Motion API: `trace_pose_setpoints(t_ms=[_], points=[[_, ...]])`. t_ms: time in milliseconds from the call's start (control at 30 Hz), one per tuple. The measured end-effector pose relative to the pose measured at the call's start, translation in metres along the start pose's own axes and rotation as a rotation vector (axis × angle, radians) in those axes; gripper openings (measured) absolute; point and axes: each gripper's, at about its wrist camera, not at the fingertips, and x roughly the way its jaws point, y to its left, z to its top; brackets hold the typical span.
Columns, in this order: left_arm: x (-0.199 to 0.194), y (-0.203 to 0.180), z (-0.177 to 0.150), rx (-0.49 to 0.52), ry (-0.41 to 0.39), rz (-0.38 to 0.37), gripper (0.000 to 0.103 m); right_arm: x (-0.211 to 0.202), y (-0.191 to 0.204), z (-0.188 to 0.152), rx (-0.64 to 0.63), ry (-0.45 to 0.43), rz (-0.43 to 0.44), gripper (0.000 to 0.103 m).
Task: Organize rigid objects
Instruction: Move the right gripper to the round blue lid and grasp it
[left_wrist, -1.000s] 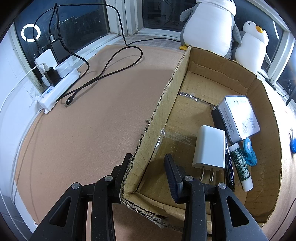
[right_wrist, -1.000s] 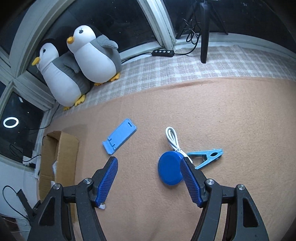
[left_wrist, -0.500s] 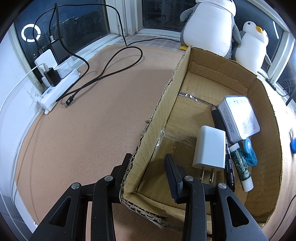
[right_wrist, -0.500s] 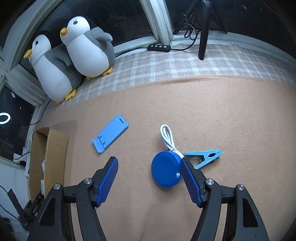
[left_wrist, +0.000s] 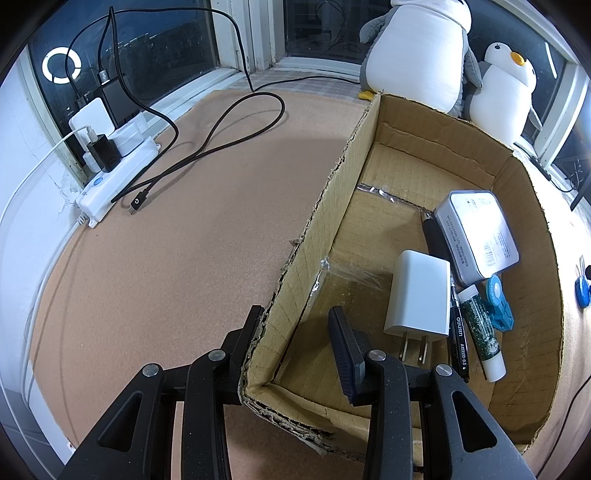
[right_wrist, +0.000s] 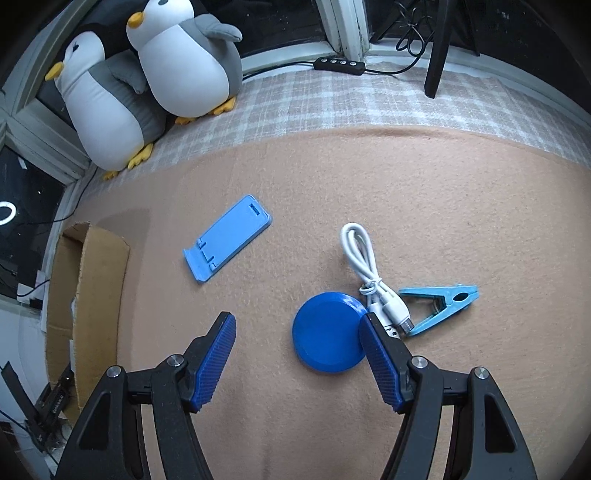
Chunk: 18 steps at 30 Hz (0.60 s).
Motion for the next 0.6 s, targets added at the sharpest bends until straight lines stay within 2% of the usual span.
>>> trace_pose_setpoints(t_ms=[267,367,433,600], points=[[0.0,0.0,0.0,-0.001,-0.001,0.001,0.039,0.0,-0.012,-0.007,0.045,0.023,0.01,0.062],[0.0,-0.001,0.0,-0.001,-0.001,0.003,0.039,0.005,-0.018,-0.011,0.048,0.04,0.0,0.061],[0.001,-0.001,0.0,0.001,-0.001,0.003,0.039,0.009,-0.02,-0.013,0.058,0.047,-0.008,0.057],[0.001,-0.001,0.0,0.001,-0.001,0.005,0.039,0.011,-0.017,-0.008,0.048,0.025,-0.046,0.053]])
